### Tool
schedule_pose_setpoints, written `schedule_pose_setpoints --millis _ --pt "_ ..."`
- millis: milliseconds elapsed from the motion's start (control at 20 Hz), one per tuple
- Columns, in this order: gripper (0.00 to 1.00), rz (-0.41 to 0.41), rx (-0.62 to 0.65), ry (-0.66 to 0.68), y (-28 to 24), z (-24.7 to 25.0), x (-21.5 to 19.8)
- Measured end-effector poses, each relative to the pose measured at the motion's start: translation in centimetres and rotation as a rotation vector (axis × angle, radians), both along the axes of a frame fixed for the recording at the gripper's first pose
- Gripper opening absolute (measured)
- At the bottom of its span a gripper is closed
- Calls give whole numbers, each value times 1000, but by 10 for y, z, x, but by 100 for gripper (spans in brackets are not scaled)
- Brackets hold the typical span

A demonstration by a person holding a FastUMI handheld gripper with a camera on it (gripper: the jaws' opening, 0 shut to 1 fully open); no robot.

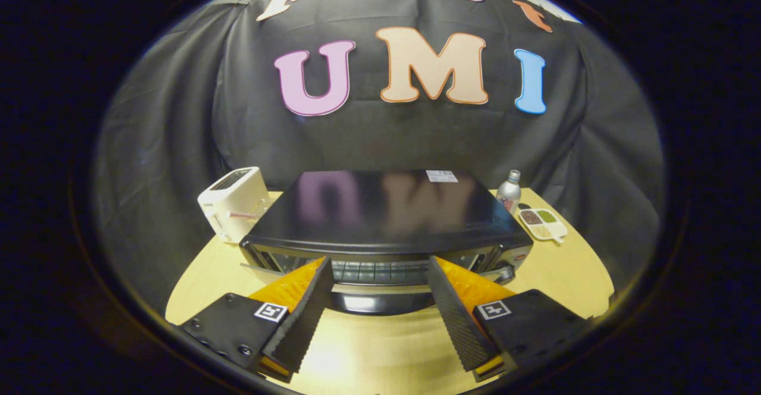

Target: Open the toaster oven, put the food inside, and close the toaster oven door.

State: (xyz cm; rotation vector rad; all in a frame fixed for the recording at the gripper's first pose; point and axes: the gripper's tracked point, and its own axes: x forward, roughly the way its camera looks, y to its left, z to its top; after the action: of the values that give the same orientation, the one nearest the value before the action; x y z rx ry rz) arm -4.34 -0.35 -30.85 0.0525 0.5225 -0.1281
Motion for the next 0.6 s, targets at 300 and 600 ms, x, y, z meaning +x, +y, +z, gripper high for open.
schedule_pose_setpoints --millis 300,600 --pt "99 -13 5 81 3 -13 -39" --pt "99 2 -19 163 7 -30 -68"
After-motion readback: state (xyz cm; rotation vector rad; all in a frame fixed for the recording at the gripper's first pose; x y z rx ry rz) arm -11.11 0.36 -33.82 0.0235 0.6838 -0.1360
